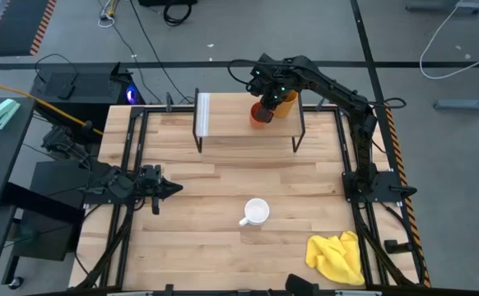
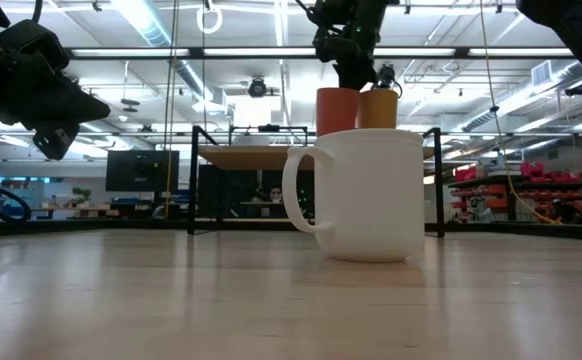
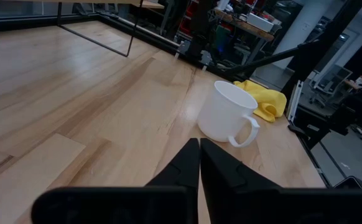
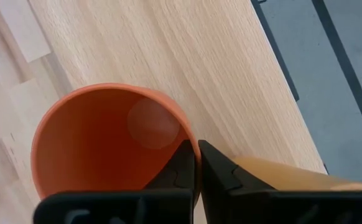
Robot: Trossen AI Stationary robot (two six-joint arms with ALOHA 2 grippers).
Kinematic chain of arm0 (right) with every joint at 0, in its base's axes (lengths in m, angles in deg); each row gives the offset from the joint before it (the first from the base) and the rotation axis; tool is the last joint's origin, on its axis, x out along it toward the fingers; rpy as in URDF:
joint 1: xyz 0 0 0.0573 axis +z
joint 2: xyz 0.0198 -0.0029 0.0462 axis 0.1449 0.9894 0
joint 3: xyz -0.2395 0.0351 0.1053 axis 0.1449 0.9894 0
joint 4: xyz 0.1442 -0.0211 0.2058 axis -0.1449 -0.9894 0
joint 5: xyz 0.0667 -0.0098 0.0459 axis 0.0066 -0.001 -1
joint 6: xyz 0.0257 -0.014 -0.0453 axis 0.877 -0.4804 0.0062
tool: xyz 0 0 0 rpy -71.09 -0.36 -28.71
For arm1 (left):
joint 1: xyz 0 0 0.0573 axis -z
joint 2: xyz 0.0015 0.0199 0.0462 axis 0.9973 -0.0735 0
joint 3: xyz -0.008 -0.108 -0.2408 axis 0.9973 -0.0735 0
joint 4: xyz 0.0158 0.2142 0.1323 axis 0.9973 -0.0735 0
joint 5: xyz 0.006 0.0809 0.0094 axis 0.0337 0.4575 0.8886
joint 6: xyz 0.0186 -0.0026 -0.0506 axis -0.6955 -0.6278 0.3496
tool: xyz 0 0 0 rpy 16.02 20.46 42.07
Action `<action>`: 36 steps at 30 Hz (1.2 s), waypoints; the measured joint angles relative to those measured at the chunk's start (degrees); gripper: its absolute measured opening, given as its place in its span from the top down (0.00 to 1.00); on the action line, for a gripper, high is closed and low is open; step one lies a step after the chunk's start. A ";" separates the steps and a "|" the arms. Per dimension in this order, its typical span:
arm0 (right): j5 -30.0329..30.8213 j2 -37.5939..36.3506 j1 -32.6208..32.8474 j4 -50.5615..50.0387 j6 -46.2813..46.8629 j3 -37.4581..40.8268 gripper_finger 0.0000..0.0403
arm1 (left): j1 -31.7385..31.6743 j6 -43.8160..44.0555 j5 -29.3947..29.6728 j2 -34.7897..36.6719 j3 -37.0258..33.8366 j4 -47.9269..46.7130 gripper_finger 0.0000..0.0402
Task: Stack small to large cups/mugs on shelf
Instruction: Put the orange cup on the shelf
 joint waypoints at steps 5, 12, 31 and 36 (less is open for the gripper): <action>0.00 0.00 0.00 2.15 0.01 0.00 0.93 | -0.01 0.02 0.00 -0.01 0.00 0.00 0.95; 0.00 0.00 0.00 3.32 0.03 0.00 0.86 | 0.00 0.00 0.00 0.01 0.00 -0.02 0.95; 3.97 0.00 0.00 4.75 -0.17 0.00 0.84 | 0.00 0.00 0.00 0.01 0.00 -0.02 0.96; 5.22 0.00 -0.02 5.29 -0.18 0.00 0.83 | -0.01 0.02 0.00 -0.01 0.00 -0.02 0.94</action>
